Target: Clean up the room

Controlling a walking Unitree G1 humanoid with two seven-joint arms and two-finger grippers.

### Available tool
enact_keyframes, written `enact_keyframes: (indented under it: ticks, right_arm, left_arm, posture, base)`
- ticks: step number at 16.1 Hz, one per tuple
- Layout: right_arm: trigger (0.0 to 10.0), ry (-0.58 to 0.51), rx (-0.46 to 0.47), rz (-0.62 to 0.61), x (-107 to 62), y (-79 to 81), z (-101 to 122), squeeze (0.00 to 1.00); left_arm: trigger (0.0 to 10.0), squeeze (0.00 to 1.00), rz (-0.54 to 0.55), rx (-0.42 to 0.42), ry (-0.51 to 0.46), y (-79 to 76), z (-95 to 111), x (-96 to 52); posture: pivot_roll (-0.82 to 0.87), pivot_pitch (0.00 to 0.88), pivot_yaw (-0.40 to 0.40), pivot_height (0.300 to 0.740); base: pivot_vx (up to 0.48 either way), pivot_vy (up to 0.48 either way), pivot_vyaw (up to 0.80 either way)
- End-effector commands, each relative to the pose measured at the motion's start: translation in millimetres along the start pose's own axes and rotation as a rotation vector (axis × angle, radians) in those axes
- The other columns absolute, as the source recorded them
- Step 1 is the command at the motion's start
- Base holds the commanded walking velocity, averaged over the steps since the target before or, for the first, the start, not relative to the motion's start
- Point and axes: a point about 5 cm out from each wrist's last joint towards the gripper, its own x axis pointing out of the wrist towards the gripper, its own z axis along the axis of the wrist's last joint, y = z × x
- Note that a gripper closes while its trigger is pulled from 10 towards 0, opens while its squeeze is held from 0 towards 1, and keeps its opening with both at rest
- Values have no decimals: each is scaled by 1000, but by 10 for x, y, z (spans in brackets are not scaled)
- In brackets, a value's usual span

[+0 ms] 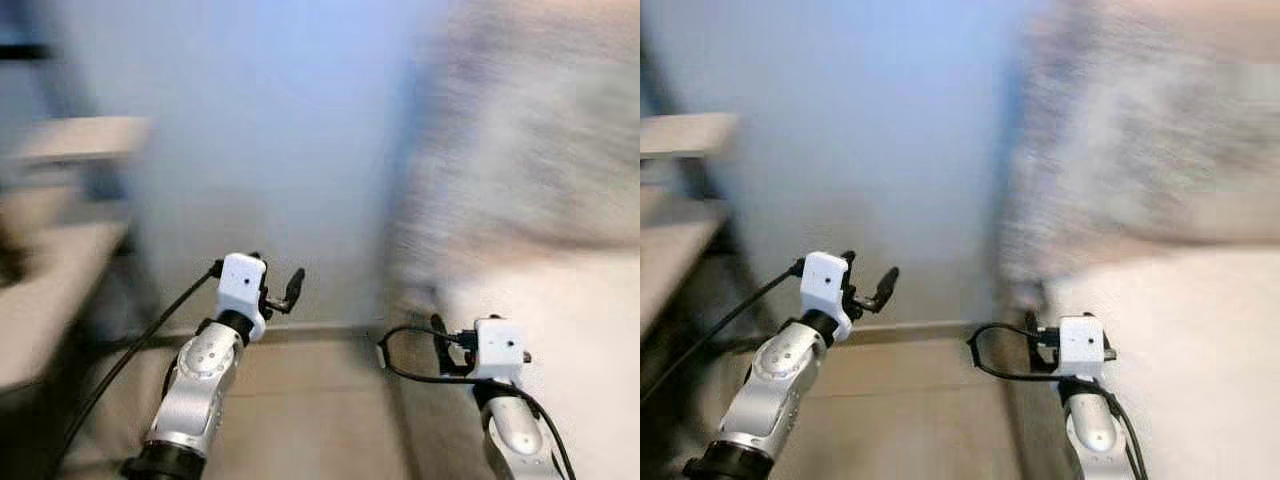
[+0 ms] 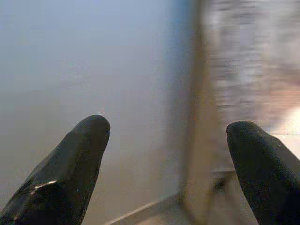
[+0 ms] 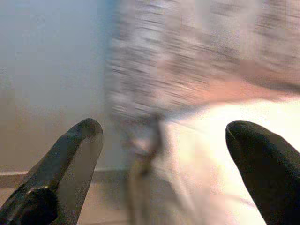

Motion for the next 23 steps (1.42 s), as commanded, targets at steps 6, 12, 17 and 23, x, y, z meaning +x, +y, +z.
enact_keyframes:
  ticks: [6,12,17,23]
  right_arm:
    - [10000,17,42,-31,-94,-59,-36,0]
    - [10000,27,40,-60,-139,-111,-80,0]
    - [10000,6,60,-79,-152,-153,-63,0]
    - [10000,-119,-20,-41,-138,-113,120,0]
  left_arm:
    - [10000,0,-106,-36,3,-38,-42,-13]
    - [10000,0,-79,-30,9,33,-80,-14]
    - [10000,0,-45,-52,-33,7,-71,-52]
    - [10000,0,-21,-73,-111,-43,-1,-62]
  posture:
    - [135,0,-3,740]
    - [127,0,7,740]
    - [120,0,7,740]
    - [111,0,1,740]
  base:
    - [0,361,-796]
    - [0,160,-788]
    - [0,-384,-784]
    - [0,-474,-651]
